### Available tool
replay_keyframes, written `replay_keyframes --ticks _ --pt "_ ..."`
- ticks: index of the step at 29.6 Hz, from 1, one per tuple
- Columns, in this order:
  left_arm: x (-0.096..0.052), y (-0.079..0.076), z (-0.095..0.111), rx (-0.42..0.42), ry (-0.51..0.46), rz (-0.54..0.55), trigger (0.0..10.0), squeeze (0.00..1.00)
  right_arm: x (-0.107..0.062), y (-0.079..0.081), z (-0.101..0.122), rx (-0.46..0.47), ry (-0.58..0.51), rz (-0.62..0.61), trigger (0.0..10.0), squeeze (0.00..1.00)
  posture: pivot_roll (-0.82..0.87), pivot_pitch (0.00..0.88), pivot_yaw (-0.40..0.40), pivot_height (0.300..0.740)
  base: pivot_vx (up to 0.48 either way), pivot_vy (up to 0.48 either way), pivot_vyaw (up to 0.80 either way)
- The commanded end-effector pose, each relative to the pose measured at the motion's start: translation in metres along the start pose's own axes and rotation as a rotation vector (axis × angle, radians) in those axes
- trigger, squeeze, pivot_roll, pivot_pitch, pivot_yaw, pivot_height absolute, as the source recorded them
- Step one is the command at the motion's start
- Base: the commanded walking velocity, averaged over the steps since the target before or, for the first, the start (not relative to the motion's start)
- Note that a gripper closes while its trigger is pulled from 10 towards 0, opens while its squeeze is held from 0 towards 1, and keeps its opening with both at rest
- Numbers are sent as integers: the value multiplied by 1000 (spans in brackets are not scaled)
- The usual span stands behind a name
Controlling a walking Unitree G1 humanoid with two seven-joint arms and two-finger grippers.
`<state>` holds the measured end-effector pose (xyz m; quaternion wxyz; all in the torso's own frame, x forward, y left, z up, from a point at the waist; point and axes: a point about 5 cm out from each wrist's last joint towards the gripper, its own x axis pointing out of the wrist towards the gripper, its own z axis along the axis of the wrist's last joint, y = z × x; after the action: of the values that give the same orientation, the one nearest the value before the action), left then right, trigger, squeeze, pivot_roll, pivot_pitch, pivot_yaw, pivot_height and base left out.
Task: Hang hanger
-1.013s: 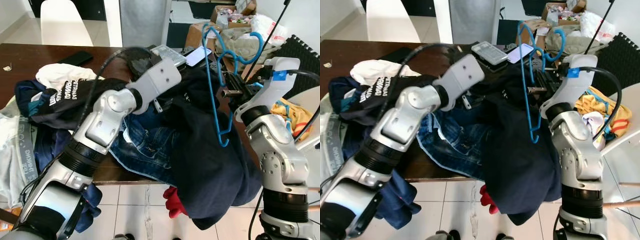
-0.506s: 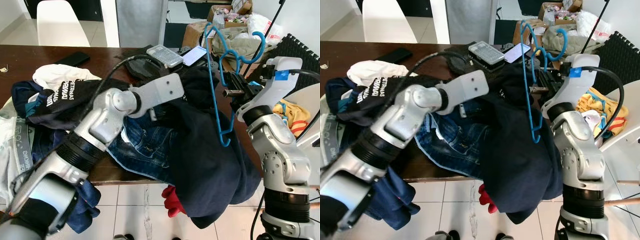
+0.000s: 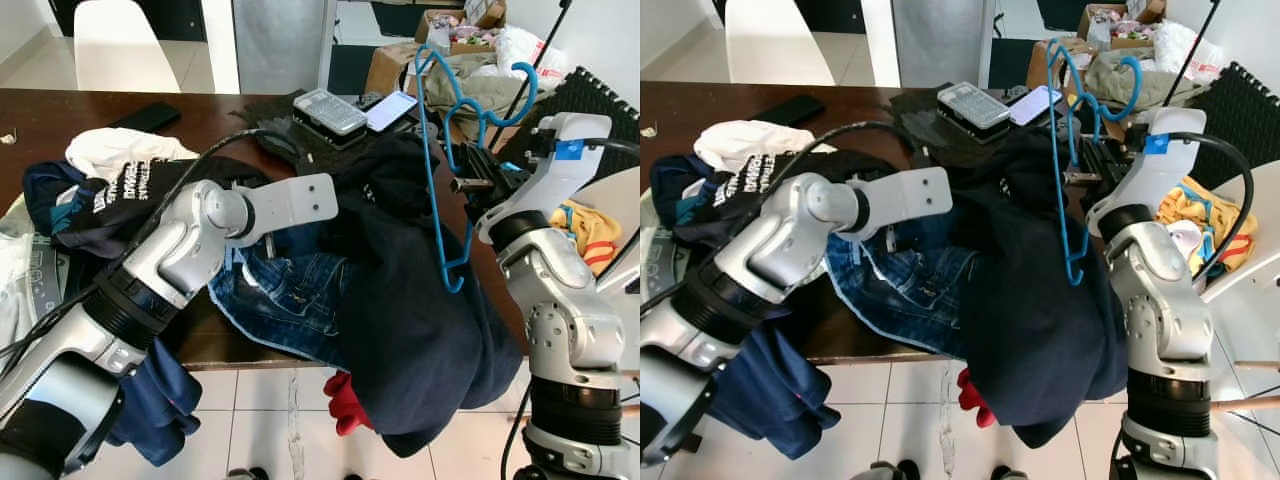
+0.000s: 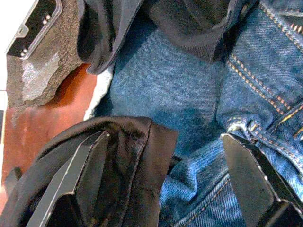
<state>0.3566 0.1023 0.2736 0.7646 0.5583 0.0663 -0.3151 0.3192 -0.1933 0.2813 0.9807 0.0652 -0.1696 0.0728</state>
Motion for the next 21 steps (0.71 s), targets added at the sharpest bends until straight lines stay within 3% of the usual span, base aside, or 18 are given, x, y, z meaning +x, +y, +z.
replay_keyframes --ticks 1,5,7,13,14,15,16,17,21 --pt "-3 -2 -6 22 36 -10 10000 0 -1 0 2 -10 -12 1 10000 0 88 179 -49 740 0 0 0" --pt "-9 6 -15 53 88 42 10000 0 -1 0 1 -10 -10 1 10000 0 90 176 -46 740 0 0 0" --pt "-17 17 -30 77 153 115 10000 0 -1 1 0 -8 -9 2 10000 0 93 175 -45 740 0 0 0" --pt "-25 24 -42 75 197 151 10000 0 -1 1 0 -7 -8 4 10000 0 95 171 -45 740 0 0 0" --pt "-27 26 -47 70 213 160 8471 0 -1 1 0 -6 -9 6 10000 0 99 169 -45 740 0 0 0" --pt "-29 26 -49 65 217 170 3412 0 -1 2 0 -4 -10 8 10000 0 99 169 -45 740 0 0 0" --pt "-29 26 -49 65 217 170 3412 0 -1 2 0 -4 -10 8 10000 0 99 169 -45 740 0 0 0" --pt "-30 28 -49 59 210 192 0 0 0 3 0 -4 -11 11 10000 0 99 166 -47 740 0 0 0" --pt "-31 33 -44 53 177 247 0 0 0 4 0 -2 -12 15 10000 0 98 163 -48 740 0 0 0"
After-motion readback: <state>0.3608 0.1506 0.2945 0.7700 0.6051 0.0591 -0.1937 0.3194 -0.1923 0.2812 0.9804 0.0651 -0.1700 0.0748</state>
